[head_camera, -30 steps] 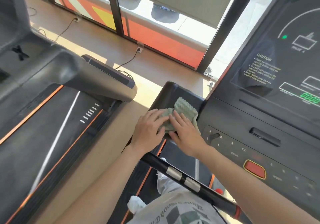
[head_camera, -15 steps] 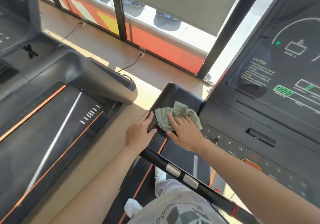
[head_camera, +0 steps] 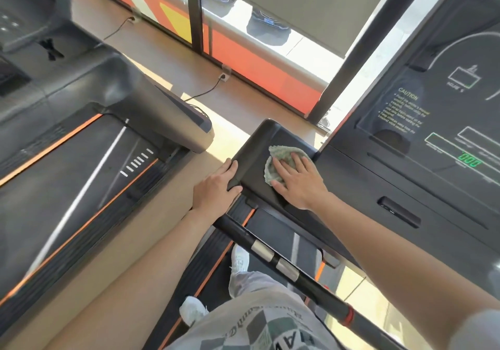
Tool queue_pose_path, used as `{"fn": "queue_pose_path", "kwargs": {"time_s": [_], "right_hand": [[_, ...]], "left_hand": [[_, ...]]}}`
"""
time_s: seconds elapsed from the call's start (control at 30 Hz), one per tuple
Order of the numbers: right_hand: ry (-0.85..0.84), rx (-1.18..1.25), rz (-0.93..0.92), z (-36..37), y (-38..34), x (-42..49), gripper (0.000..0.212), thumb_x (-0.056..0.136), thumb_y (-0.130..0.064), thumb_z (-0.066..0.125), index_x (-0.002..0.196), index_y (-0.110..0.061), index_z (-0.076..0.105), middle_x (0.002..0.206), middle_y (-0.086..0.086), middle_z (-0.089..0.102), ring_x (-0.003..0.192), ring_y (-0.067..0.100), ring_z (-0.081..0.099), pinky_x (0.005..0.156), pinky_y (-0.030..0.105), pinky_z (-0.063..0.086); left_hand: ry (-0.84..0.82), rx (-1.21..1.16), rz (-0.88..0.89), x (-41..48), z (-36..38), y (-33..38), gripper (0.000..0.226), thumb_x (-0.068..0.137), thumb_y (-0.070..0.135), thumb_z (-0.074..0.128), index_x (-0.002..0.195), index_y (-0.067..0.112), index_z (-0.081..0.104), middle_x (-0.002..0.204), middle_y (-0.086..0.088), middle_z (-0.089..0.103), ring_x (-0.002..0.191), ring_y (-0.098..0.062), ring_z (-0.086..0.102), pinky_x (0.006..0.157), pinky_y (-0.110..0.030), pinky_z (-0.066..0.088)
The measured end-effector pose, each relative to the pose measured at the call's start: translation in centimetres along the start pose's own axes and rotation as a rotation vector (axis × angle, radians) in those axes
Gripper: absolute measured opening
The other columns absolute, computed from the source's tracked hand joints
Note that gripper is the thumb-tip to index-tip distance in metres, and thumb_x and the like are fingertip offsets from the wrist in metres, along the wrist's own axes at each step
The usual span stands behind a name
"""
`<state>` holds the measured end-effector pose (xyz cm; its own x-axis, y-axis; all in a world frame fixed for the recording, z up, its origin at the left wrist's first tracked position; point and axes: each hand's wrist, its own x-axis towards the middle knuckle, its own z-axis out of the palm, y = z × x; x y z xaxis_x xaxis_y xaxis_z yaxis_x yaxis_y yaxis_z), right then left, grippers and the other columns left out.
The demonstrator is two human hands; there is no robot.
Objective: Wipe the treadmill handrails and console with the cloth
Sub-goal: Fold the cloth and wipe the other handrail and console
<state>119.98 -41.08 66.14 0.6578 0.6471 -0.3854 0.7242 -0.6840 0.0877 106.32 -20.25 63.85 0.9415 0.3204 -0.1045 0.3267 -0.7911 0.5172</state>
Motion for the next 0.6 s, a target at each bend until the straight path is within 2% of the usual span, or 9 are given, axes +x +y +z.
{"fn": "queue_pose_path", "kwargs": {"time_s": [0.17,0.2,0.27,0.33,0.37,0.43,0.5,0.6], "right_hand": [[-0.019,0.057,-0.011,0.1,-0.7,0.0,0.062,0.105,-0.053,0.008,0.161,-0.027,0.002,0.168,-0.001,0.016,0.155,0.033,-0.007,0.125,0.047,-0.005],[-0.014,0.056,-0.022,0.2,-0.8,-0.4,0.061,0.106,-0.051,0.01,0.161,-0.025,0.006,0.167,0.0,0.019,0.155,0.032,-0.003,0.126,0.045,-0.003],[0.033,0.056,-0.064,0.7,-0.9,-1.5,0.058,0.108,-0.043,0.02,0.16,-0.018,0.018,0.161,0.005,0.035,0.153,0.031,0.018,0.124,0.042,0.006],[0.11,0.096,-0.113,1.4,-1.0,-2.5,0.055,0.106,-0.034,0.034,0.157,-0.013,0.027,0.148,0.009,0.05,0.142,0.033,0.038,0.121,0.041,0.017],[0.128,0.118,-0.121,1.6,-1.1,-2.9,0.056,0.105,-0.031,0.039,0.156,-0.011,0.028,0.146,0.011,0.051,0.14,0.033,0.041,0.121,0.041,0.02],[0.124,0.154,-0.117,2.1,-2.0,-3.5,0.057,0.105,-0.029,0.039,0.158,-0.011,0.026,0.153,0.013,0.044,0.144,0.035,0.036,0.122,0.042,0.019],[0.113,0.18,-0.146,2.6,-3.3,-4.2,0.058,0.106,-0.036,0.029,0.159,-0.013,0.022,0.163,0.014,0.027,0.152,0.038,0.021,0.125,0.044,0.012],[0.084,0.167,-0.206,3.0,-5.3,-4.5,0.064,0.103,-0.05,0.012,0.161,-0.023,0.01,0.168,0.001,0.003,0.154,0.034,-0.006,0.126,0.047,0.002]], "left_hand": [[0.007,-0.009,0.001,-0.1,0.2,0.0,0.065,0.098,0.047,0.061,0.156,0.033,0.036,0.164,0.012,0.032,0.133,-0.022,0.055,0.096,-0.041,0.054],[0.006,-0.007,0.003,-0.1,0.2,0.0,0.065,0.098,0.047,0.06,0.156,0.033,0.035,0.164,0.012,0.031,0.133,-0.022,0.055,0.096,-0.041,0.054],[0.001,-0.008,-0.005,-0.1,0.2,0.0,0.065,0.098,0.048,0.06,0.157,0.034,0.035,0.164,0.013,0.031,0.133,-0.021,0.055,0.097,-0.04,0.053],[0.001,-0.006,-0.008,-0.1,0.2,0.0,0.065,0.098,0.048,0.059,0.157,0.034,0.034,0.164,0.013,0.03,0.132,-0.021,0.056,0.098,-0.04,0.052],[0.003,-0.005,-0.006,-0.2,0.2,0.0,0.065,0.098,0.049,0.059,0.157,0.034,0.034,0.164,0.013,0.03,0.131,-0.021,0.057,0.098,-0.04,0.052],[0.003,-0.012,-0.005,-0.2,0.2,0.0,0.065,0.098,0.048,0.06,0.157,0.034,0.035,0.164,0.014,0.03,0.132,-0.02,0.056,0.098,-0.04,0.052],[-0.005,-0.023,-0.011,-0.2,0.1,-0.1,0.066,0.098,0.048,0.06,0.157,0.034,0.035,0.164,0.014,0.03,0.133,-0.02,0.055,0.098,-0.04,0.052],[-0.011,-0.04,-0.009,-0.1,0.1,-0.2,0.066,0.097,0.048,0.061,0.156,0.035,0.035,0.163,0.017,0.029,0.134,-0.019,0.055,0.097,-0.042,0.054]]}}
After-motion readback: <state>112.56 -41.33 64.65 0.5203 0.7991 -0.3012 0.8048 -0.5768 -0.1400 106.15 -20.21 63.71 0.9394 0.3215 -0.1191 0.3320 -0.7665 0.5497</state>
